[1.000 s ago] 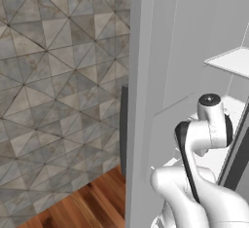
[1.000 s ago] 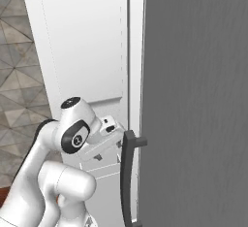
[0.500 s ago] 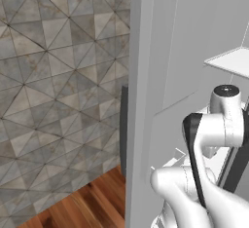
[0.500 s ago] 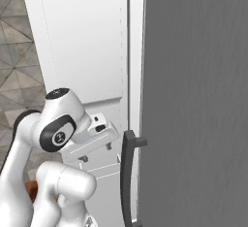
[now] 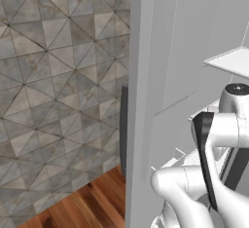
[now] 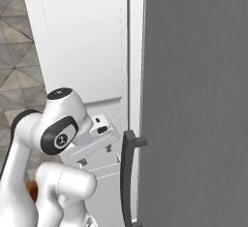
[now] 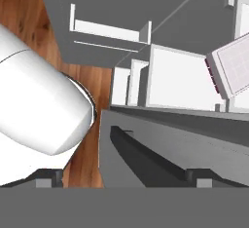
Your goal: The ice cube tray has been filled with water. Take the tray and place it in the freezer to make ice. Close the freezer door after placing the tray.
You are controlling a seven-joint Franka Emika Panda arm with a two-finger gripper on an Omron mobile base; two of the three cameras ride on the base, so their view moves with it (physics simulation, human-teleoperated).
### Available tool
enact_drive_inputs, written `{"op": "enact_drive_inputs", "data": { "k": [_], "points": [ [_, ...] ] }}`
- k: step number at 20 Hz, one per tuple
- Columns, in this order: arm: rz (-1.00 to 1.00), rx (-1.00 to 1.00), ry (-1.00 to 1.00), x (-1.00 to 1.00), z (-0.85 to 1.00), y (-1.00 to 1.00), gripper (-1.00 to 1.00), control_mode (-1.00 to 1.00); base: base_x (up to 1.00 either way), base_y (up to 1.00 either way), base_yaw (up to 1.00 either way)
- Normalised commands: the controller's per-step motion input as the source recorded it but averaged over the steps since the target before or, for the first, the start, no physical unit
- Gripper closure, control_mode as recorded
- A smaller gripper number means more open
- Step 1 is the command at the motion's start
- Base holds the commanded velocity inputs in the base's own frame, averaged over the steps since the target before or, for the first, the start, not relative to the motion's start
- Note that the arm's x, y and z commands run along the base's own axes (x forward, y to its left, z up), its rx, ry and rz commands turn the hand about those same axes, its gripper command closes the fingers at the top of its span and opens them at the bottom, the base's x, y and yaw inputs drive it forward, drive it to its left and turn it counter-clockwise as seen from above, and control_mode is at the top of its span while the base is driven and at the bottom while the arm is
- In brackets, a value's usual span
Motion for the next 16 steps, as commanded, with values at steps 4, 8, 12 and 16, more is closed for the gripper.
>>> {"op": "enact_drive_inputs", "data": {
  "k": [4,8,12,16],
  "points": [
    [0.00,0.00,0.00,-0.14,-0.30,0.00,-1.00,-1.00,0.00,0.00,0.00],
    [-0.02,0.00,0.00,-0.13,-0.27,0.04,-1.00,-1.00,0.00,0.00,0.00],
    [-0.03,0.00,0.00,-0.23,-0.21,0.07,-1.00,-1.00,0.00,0.00,0.00],
    [0.00,0.00,0.00,0.00,0.00,0.00,-1.00,1.00,-0.43,0.36,-0.07]
  ]
}}
